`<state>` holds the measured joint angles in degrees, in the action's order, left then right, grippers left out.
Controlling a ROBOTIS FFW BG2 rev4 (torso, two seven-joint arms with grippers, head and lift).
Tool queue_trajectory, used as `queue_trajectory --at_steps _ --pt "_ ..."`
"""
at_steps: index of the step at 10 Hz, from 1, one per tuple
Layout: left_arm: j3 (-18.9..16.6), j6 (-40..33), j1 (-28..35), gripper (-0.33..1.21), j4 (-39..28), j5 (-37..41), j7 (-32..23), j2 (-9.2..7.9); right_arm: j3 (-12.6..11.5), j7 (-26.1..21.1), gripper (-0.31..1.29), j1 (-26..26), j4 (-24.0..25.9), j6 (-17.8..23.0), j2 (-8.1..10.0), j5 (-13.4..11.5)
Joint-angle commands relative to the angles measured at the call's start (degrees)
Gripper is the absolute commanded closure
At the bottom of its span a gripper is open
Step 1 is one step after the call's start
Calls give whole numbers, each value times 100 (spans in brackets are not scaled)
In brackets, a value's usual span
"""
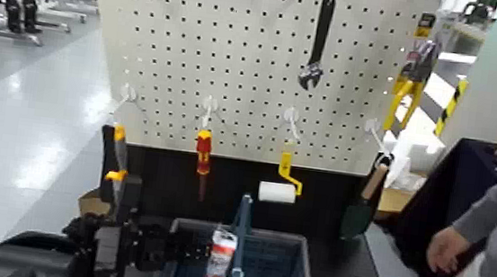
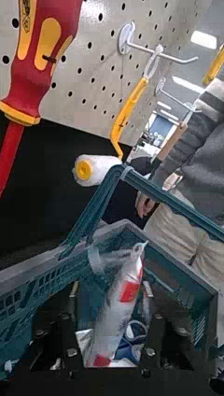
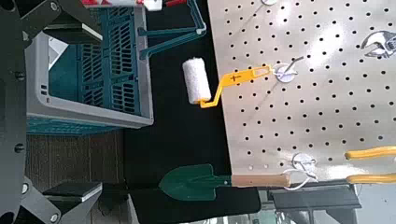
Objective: Put the red glue tube into the crate.
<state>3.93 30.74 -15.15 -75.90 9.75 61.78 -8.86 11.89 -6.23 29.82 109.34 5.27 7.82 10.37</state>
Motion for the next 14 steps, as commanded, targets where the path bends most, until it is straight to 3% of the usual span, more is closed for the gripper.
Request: queue_trajectory --at_steps 1,5,7,10,13,14 --pt "-33 -15 -5 -16 -57 -8 0 7 6 -1 18 -3 0 0 0 0" --pt "-68 -138 74 -16 -303 71 -105 24 -11 -1 18 15 0 27 9 9" --pt "-94 -200 338 -16 -1006 80 -510 24 -29 -1 18 24 0 35 9 9" --pt "-253 -288 1234 -16 -2632 -685 -1652 77 -29 -106 18 50 26 44 9 -17" --pt "-525 -1255 2605 -16 -3405 -729 -3190 358 -38 -185 18 103 79 71 18 -123" --pt "-666 -1826 3089 -16 -3467 -843 -3621 648 -47 -194 18 147 97 62 18 -132"
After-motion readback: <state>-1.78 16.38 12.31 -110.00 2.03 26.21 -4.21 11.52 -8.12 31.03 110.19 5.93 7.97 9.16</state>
